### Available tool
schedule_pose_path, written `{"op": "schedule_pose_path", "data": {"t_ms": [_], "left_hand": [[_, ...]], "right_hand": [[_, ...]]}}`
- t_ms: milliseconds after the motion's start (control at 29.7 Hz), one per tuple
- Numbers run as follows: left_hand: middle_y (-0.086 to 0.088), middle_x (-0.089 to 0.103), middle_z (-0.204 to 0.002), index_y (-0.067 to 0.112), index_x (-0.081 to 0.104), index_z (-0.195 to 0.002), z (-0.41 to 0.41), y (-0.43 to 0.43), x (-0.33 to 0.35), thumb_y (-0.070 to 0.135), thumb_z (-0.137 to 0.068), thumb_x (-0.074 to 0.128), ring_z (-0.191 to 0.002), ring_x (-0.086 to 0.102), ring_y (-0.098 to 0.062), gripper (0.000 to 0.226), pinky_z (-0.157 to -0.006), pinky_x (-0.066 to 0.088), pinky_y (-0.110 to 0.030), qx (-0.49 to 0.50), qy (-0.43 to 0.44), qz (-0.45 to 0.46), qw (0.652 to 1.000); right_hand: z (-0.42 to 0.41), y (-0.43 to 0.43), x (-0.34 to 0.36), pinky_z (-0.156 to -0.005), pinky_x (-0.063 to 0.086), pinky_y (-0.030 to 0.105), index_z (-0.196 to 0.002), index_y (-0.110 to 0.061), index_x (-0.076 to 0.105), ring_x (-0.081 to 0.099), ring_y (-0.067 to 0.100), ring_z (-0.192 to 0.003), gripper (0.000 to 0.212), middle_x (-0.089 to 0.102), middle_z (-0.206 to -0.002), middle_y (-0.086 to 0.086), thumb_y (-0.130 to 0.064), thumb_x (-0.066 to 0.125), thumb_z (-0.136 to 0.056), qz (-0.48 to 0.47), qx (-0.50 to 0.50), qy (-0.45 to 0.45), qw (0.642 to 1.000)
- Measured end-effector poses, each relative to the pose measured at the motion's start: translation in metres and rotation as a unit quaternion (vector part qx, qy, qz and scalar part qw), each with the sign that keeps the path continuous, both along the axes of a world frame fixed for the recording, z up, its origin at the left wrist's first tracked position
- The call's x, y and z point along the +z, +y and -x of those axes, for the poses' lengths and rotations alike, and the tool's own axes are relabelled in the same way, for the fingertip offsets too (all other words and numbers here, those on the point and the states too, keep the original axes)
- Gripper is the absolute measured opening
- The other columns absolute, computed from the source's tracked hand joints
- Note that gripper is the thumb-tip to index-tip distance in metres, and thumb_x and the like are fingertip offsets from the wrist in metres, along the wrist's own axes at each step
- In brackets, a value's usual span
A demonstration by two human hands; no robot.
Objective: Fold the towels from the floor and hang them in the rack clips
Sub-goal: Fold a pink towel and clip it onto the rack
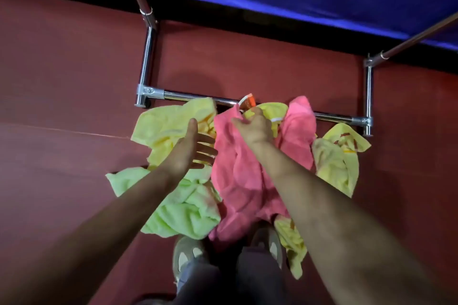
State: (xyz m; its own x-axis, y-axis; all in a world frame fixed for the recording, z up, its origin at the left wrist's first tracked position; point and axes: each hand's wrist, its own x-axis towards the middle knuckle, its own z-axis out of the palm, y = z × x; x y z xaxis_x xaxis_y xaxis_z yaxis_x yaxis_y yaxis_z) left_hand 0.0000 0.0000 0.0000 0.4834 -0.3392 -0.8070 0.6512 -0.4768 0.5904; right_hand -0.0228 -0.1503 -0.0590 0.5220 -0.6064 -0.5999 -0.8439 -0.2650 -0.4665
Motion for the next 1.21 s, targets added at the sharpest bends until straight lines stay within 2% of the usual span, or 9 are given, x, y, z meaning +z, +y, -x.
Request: {"op": "schedule_pose_path", "data": {"t_ms": [135,269,404,572,706,807,942,1076,1211], "left_hand": [[-0.006,0.066,-0.081,0.017,0.060,-0.085,-0.005,0.001,-0.003,0.052,-0.094,0.009,-0.072,0.061,-0.018,0.063,-0.072,0.046,-0.030,0.014,-0.004,-0.003,1.000],[-0.004,0.065,-0.078,0.017,0.059,-0.082,-0.006,-0.004,0.008,0.050,-0.095,0.012,-0.069,0.060,-0.017,0.059,-0.067,0.045,-0.027,0.004,-0.007,-0.003,1.000],[-0.004,0.063,-0.084,0.014,0.058,-0.091,-0.009,-0.016,0.029,0.047,-0.096,0.018,-0.074,0.058,-0.016,0.052,-0.067,0.044,-0.027,0.011,-0.049,0.020,0.999],[0.013,0.056,-0.085,0.020,0.054,-0.101,-0.005,-0.033,0.093,0.034,-0.096,0.032,-0.078,0.054,0.000,0.026,-0.074,0.043,-0.020,-0.008,-0.148,0.095,0.984],[0.018,0.053,-0.101,0.021,0.051,-0.113,0.008,-0.038,0.150,0.028,-0.094,0.040,-0.091,0.050,0.006,0.023,-0.067,0.037,0.003,-0.106,-0.143,0.131,0.975],[0.002,0.054,-0.131,0.015,0.056,-0.122,0.023,-0.036,0.177,0.039,-0.091,0.042,-0.123,0.046,-0.009,0.042,-0.110,0.029,-0.024,-0.178,-0.136,0.142,0.964],[0.004,0.072,-0.088,0.023,0.069,-0.087,0.037,-0.036,0.229,0.040,-0.082,0.047,-0.090,0.063,-0.012,0.028,-0.098,0.040,-0.040,-0.100,-0.168,0.216,0.956],[0.011,0.063,-0.098,0.028,0.060,-0.092,0.038,-0.036,0.284,0.024,-0.092,0.040,-0.096,0.057,0.001,0.021,-0.095,0.041,-0.024,-0.094,-0.240,0.253,0.933],[-0.010,0.064,-0.107,0.012,0.062,-0.099,0.044,-0.029,0.337,0.025,-0.091,0.041,-0.107,0.056,-0.020,0.026,-0.100,0.040,-0.033,-0.069,-0.240,0.322,0.913]], "right_hand": [[0.009,0.007,-0.010,-0.090,0.044,0.039,-0.098,-0.013,0.065,0.054,0.034,-0.105,0.023,0.067,-0.101,0.014,-0.027,0.054,-0.084,0.044,0.020,0.008,0.999],[0.019,0.007,0.010,-0.064,0.031,0.027,-0.078,-0.002,0.057,0.046,0.024,-0.074,0.022,0.052,-0.072,0.012,-0.016,0.047,-0.091,-0.015,-0.061,-0.125,0.990],[0.029,0.003,0.063,-0.055,0.031,0.013,-0.063,-0.017,0.044,0.038,0.000,-0.053,0.030,0.036,-0.059,-0.005,-0.012,0.046,-0.092,-0.085,-0.095,-0.243,0.962],[0.059,0.005,0.134,-0.061,0.030,0.023,-0.075,-0.006,0.048,0.035,0.011,-0.065,0.018,0.037,-0.069,0.008,-0.009,0.045,-0.092,-0.183,-0.024,-0.264,0.947],[0.091,0.003,0.189,-0.061,0.037,0.010,-0.085,0.013,0.055,0.044,-0.001,-0.064,0.022,0.048,-0.072,0.012,-0.005,0.045,-0.092,-0.181,-0.032,-0.295,0.938],[0.091,-0.003,0.236,-0.064,0.039,0.010,-0.078,-0.010,0.061,0.049,-0.009,-0.058,0.021,0.056,-0.065,-0.010,-0.006,0.046,-0.091,-0.195,-0.071,-0.362,0.909],[0.083,-0.007,0.304,-0.077,0.044,0.026,-0.070,-0.021,0.063,0.055,0.007,-0.073,0.025,0.064,-0.068,-0.010,-0.009,0.050,-0.089,-0.228,-0.008,-0.398,0.888],[0.079,-0.007,0.363,-0.072,0.047,0.017,-0.075,-0.018,0.063,0.058,0.001,-0.067,0.020,0.066,-0.064,-0.010,-0.010,0.050,-0.089,-0.249,0.061,-0.418,0.871],[0.083,-0.005,0.426,-0.066,0.048,0.012,-0.074,-0.015,0.063,0.058,-0.001,-0.060,0.023,0.066,-0.058,-0.009,-0.006,0.048,-0.088,-0.241,0.115,-0.443,0.856]]}}
